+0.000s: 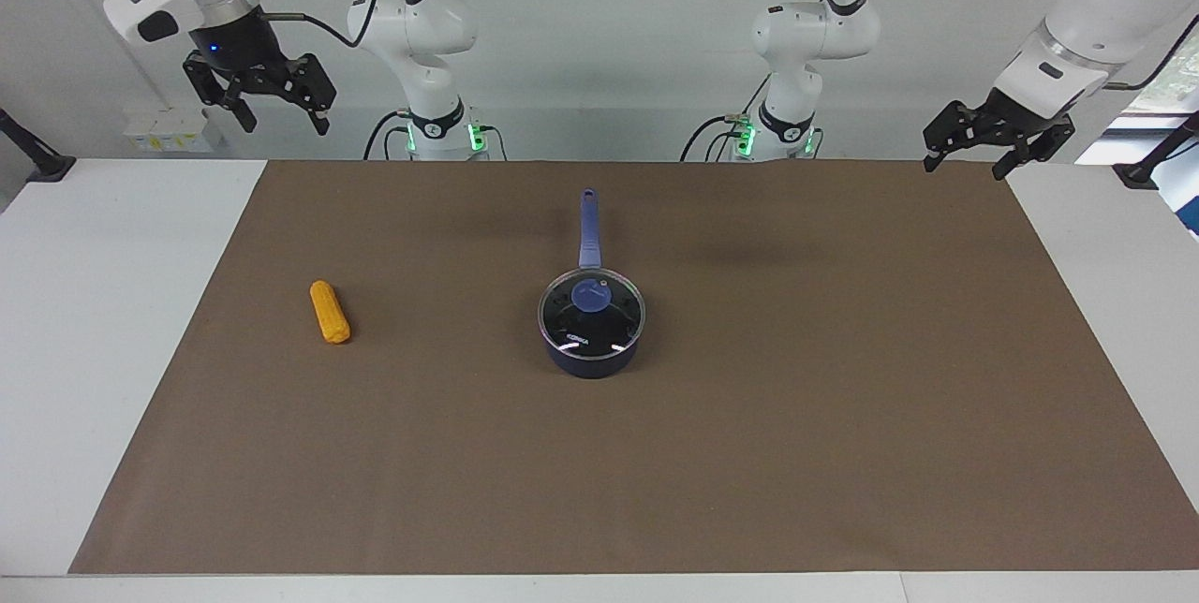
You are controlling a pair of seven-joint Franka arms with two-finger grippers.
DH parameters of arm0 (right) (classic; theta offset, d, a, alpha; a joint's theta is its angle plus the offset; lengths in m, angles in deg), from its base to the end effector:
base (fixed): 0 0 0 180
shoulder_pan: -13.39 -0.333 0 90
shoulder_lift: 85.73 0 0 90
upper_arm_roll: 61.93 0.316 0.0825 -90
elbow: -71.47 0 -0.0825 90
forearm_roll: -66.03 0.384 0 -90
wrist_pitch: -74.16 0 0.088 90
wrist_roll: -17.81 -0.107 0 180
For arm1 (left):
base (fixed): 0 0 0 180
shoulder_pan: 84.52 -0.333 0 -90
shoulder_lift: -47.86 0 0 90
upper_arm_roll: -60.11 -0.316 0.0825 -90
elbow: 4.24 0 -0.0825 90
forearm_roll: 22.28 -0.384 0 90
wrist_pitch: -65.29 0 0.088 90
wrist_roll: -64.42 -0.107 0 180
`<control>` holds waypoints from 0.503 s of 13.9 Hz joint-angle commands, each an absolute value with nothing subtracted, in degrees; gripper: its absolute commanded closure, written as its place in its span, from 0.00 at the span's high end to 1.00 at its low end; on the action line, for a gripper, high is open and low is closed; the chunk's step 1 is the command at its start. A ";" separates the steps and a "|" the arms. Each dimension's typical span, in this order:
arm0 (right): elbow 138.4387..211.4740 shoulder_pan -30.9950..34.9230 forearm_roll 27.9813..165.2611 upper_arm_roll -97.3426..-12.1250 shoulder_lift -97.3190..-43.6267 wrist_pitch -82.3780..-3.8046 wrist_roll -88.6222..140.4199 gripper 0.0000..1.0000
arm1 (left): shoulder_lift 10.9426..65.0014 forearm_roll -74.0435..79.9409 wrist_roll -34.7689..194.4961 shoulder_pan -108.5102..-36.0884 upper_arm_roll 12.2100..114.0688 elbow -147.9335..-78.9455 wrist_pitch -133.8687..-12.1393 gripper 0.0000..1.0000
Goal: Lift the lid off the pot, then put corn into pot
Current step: 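Move the left gripper toward the pot while the right gripper reaches the corn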
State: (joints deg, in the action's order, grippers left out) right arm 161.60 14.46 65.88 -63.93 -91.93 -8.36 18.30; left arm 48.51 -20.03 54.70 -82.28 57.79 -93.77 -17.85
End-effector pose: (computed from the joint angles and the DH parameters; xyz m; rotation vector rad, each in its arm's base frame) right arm 0.5056 -0.0286 0.6695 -3.1386 0.0708 0.0387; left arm 0.5381 -0.0037 0.6247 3.0787 -0.2639 -0.1491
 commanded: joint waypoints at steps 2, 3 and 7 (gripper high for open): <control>165.76 15.06 65.24 -63.69 -92.76 -11.18 27.89 1.00 | 50.23 -19.73 54.93 -79.33 57.30 -98.46 -24.60 1.00; 167.25 15.06 65.24 -63.78 -92.76 -13.10 29.57 1.00 | 49.97 -18.51 55.10 -79.33 57.30 -98.11 -24.71 1.00; 174.81 15.41 65.24 -63.78 -90.83 -25.04 32.65 1.00 | 49.88 -18.41 57.37 -77.32 57.39 -98.02 -25.23 1.00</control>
